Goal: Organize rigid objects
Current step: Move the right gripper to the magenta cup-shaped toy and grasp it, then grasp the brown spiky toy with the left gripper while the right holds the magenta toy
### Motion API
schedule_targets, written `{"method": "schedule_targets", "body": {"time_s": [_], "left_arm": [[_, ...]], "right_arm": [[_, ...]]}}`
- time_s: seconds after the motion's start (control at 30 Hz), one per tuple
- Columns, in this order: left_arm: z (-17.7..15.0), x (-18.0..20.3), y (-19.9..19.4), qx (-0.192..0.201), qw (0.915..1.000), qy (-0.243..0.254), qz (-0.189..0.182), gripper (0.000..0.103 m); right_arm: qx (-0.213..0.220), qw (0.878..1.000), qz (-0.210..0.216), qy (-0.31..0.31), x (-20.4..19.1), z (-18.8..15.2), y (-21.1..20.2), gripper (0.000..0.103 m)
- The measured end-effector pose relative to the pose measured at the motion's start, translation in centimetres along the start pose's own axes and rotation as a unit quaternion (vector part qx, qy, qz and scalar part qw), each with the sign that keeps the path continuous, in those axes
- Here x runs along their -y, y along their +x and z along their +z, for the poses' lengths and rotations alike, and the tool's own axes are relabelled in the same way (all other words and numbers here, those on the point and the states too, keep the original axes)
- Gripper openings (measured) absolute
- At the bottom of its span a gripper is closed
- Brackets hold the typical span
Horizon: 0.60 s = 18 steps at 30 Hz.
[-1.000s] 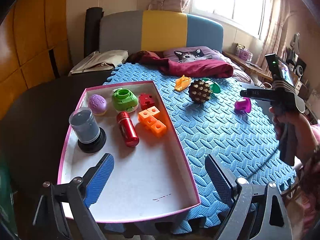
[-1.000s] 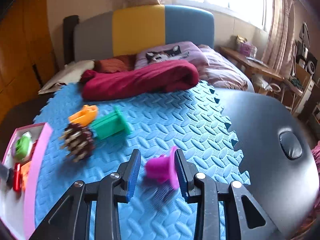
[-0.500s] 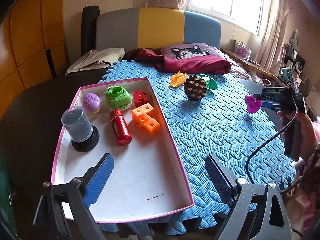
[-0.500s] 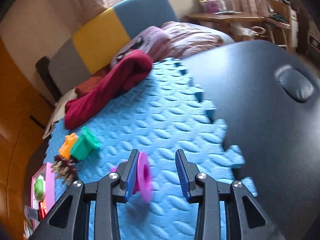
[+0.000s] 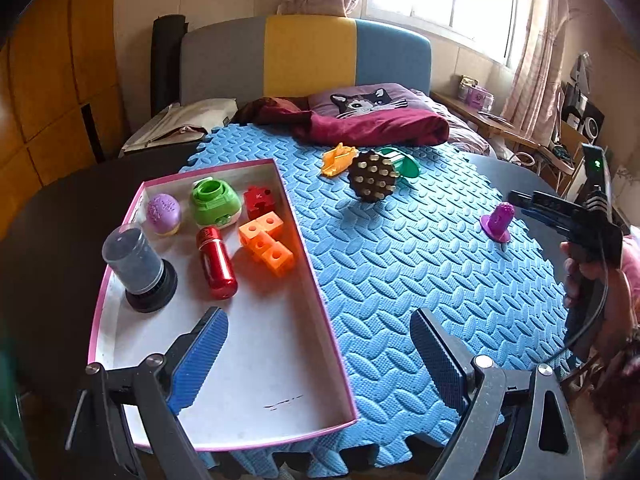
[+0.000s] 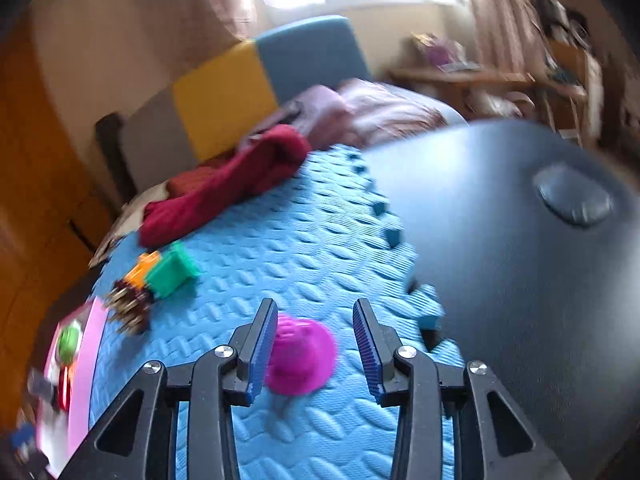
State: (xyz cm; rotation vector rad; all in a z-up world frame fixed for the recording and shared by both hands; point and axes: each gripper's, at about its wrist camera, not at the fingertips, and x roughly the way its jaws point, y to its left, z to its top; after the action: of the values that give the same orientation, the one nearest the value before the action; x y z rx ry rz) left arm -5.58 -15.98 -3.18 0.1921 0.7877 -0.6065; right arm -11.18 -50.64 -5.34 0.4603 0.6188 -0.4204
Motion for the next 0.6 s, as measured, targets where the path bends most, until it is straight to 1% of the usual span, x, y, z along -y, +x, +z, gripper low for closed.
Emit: {"method": "schedule_targets", "body": {"time_s": [0.03,0.13,0.17,0.23,0.27,0.47,0.57,0.6], "left_arm": [[0.1,0.2,-0.1,0.001,1.0,0.004,0.0,0.093],[0.5,0.7,-0.3,0.005,0.9999,0.012,0.0,0.093],[0.7,0.9,-0.3,0.006,0.9999,0.014,0.0,0.093],[1.1,1.2,-0.3,0.008,0.9998,0.018,0.002,0.093],[1.3,1.3,-0.2,0.009,0.9998,0.019,0.002,0.093],[4.1,2.9,1.2,0.011,0.9996,0.027,-0.002,0.093],[5.8,4.0,2.5,0.012,0.9995,0.029,0.001,0.099],[6.5,4.4,3.0,0.013,0.9995,0.029,0.001,0.099]], "right_arm": [[-0.007,1.0,-0.001,-0.022,-1.0,-0.1,0.5,0.04],[-0.016,0.996,-0.05,-0.076,-3.0,-0.7,1.8,0.04],[-0.019,0.995,-0.054,-0.082,-3.3,-0.9,2.3,0.04],[-0.035,0.995,-0.055,-0.075,-3.0,-1.0,3.1,0.038],[-0.036,0.996,-0.048,-0.065,-2.7,-0.9,3.1,0.033],[-0.044,0.997,-0.038,-0.056,-2.3,-1.1,3.6,0.033],[-0.042,0.997,-0.039,-0.058,-2.4,-1.3,3.6,0.033],[-0.042,0.997,-0.04,-0.058,-2.4,-1.2,3.6,0.033]]}}
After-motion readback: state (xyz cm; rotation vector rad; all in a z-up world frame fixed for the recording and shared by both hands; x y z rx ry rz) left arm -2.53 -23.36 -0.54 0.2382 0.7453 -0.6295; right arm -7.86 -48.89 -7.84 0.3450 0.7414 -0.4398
